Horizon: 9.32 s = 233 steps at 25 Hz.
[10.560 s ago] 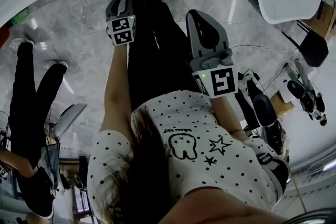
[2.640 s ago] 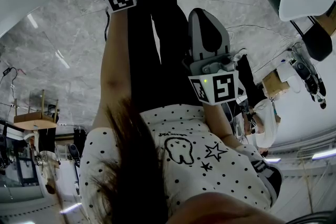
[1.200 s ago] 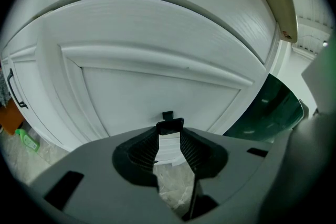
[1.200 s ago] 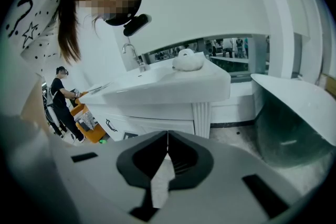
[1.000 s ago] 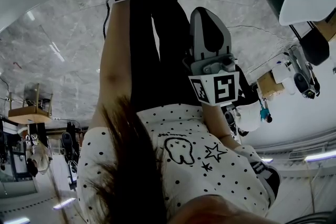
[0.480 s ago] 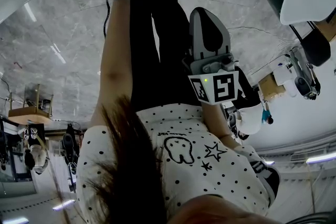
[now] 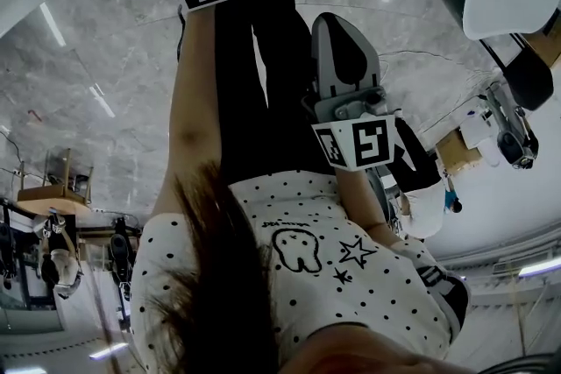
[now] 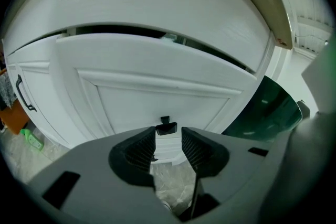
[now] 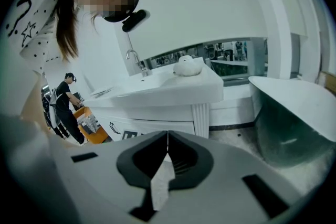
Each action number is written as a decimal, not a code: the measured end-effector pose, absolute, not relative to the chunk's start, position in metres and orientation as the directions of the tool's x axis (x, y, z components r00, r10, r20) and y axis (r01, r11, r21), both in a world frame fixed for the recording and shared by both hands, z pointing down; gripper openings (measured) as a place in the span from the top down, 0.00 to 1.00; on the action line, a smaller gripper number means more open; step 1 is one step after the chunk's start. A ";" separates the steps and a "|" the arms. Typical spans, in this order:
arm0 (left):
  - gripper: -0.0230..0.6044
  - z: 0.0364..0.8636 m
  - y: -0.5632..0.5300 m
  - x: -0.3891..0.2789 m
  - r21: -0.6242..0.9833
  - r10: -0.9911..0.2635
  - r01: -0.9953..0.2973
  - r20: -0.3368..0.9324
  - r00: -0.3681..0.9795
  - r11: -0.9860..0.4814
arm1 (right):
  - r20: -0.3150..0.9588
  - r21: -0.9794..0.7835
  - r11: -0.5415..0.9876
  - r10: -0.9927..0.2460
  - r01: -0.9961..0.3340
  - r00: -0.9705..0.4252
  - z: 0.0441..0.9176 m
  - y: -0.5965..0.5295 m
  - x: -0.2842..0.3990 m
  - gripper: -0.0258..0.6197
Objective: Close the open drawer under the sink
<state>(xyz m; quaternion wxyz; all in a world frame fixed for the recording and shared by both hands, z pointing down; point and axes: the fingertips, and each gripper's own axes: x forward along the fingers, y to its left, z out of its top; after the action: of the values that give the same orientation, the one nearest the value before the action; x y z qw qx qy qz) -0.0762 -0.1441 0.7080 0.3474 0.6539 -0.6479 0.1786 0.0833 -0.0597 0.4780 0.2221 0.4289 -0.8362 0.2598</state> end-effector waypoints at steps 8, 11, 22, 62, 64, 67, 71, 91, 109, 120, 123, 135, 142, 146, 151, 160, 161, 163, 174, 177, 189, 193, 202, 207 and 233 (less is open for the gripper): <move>0.74 0.688 -0.142 -0.076 0.216 -0.730 -0.973 0.677 0.090 0.080 | 0.563 -0.245 0.497 -0.626 -0.832 -0.540 0.459 -0.069 0.084 0.94; 0.74 0.676 -0.146 -0.075 0.213 -0.729 -0.974 0.678 0.093 0.073 | 0.551 -0.246 0.503 -0.631 -0.829 -0.546 0.449 -0.075 0.083 0.94; 0.93 0.637 -0.136 -0.098 0.195 -0.729 -0.975 0.682 0.056 0.107 | 0.511 -0.236 0.536 -0.641 -0.811 -0.573 0.417 -0.083 0.073 0.94; 0.96 0.461 -0.105 -0.121 0.210 -0.819 -0.977 0.567 0.092 0.036 | 0.496 -0.116 0.691 -0.582 -0.714 -0.644 0.355 -0.068 0.009 0.94; 0.96 0.448 -0.106 -0.124 0.215 -0.833 -0.976 0.545 0.095 0.029 | 0.488 -0.110 0.697 -0.583 -0.708 -0.650 0.351 -0.069 0.006 0.94; 0.96 0.429 -0.109 -0.128 0.211 -0.851 -0.977 0.516 0.094 0.020 | 0.474 -0.102 0.703 -0.588 -0.704 -0.656 0.344 -0.072 0.004 0.94; 0.96 0.410 -0.116 -0.129 0.208 -0.872 -0.978 0.482 0.090 0.014 | 0.472 -0.086 0.702 -0.596 -0.707 -0.650 0.339 -0.077 0.011 0.94; 0.96 0.311 -0.114 -0.118 0.149 -0.949 -0.986 0.294 0.117 -0.075 | 0.406 -0.054 0.673 -0.660 -0.738 -0.632 0.310 -0.084 0.031 0.94; 0.96 0.267 -0.093 -0.096 0.098 -0.962 -0.979 0.192 0.193 -0.177 | 0.379 -0.054 0.682 -0.662 -0.729 -0.647 0.311 -0.088 0.027 0.94; 0.96 0.253 -0.069 -0.081 0.081 -0.959 -0.973 0.169 0.229 -0.218 | 0.363 -0.046 0.701 -0.652 -0.712 -0.666 0.301 -0.082 0.035 0.94; 0.96 0.253 -0.066 -0.082 0.091 -0.961 -0.973 0.164 0.225 -0.212 | 0.361 -0.043 0.705 -0.650 -0.708 -0.669 0.302 -0.080 0.035 0.94; 0.96 0.248 -0.038 -0.058 0.103 -0.947 -0.961 0.172 0.271 -0.256 | 0.346 -0.032 0.741 -0.621 -0.671 -0.703 0.285 -0.053 0.046 0.94; 0.96 0.258 -0.024 -0.049 0.080 -0.933 -0.961 0.230 0.278 -0.266 | 0.362 -0.058 0.793 -0.550 -0.607 -0.753 0.297 -0.041 0.035 0.94; 0.96 0.255 -0.025 -0.047 0.090 -0.950 -0.971 0.205 0.236 -0.222 | 0.369 -0.067 0.806 -0.527 -0.588 -0.766 0.303 -0.040 0.042 0.94; 0.96 0.253 -0.025 -0.029 0.075 -0.951 -0.974 0.212 0.224 -0.213 | 0.361 -0.064 0.812 -0.523 -0.580 -0.772 0.297 -0.043 0.058 0.94; 0.96 0.251 -0.016 0.017 0.078 -0.947 -0.972 0.220 0.234 -0.222 | 0.373 -0.061 0.811 -0.523 -0.582 -0.767 0.292 -0.035 0.102 0.94; 0.96 0.251 -0.015 0.022 0.079 -0.948 -0.972 0.217 0.232 -0.220 | 0.373 -0.056 0.814 -0.520 -0.579 -0.768 0.292 -0.034 0.107 0.94; 0.96 0.253 -0.015 0.033 0.086 -0.949 -0.972 0.212 0.234 -0.221 | 0.374 -0.043 0.816 -0.522 -0.576 -0.767 0.291 -0.033 0.117 0.94; 0.96 0.257 -0.015 0.038 0.064 -0.959 -0.978 0.196 0.207 -0.198 | 0.357 -0.033 0.831 -0.508 -0.555 -0.783 0.296 -0.038 0.122 0.94; 0.96 0.254 -0.018 0.040 0.049 -0.955 -0.977 0.207 0.211 -0.205 | 0.346 -0.037 0.838 -0.500 -0.544 -0.794 0.290 -0.039 0.121 0.94; 0.96 0.251 -0.016 0.043 0.059 -0.950 -0.975 0.220 0.221 -0.214 | 0.347 -0.038 0.849 -0.484 -0.528 -0.803 0.285 -0.035 0.119 0.94; 0.96 0.254 -0.016 0.045 0.064 -0.949 -0.974 0.218 0.228 -0.219 | 0.355 -0.037 0.849 -0.482 -0.527 -0.801 0.290 -0.034 0.120 0.94; 0.96 0.260 -0.015 0.042 0.068 -0.951 -0.975 0.217 0.221 -0.211 | 0.359 -0.036 0.854 -0.473 -0.518 -0.805 0.297 -0.032 0.117 0.94; 0.96 0.262 -0.015 0.043 0.067 -0.953 -0.977 0.212 0.214 -0.204 | 0.362 -0.036 0.856 -0.469 -0.515 -0.806 0.300 -0.032 0.119 0.94; 0.96 0.260 -0.015 0.046 0.054 -0.961 -0.978 0.179 0.209 -0.202 | 0.351 -0.018 0.861 -0.470 -0.508 -0.810 0.302 -0.035 0.122 0.94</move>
<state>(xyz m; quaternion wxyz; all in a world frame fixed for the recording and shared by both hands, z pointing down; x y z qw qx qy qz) 0.0464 -0.0155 0.2604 0.0774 0.7736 -0.6267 0.0528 0.1223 -0.0353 0.3017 0.1696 0.2574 -0.9497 0.0555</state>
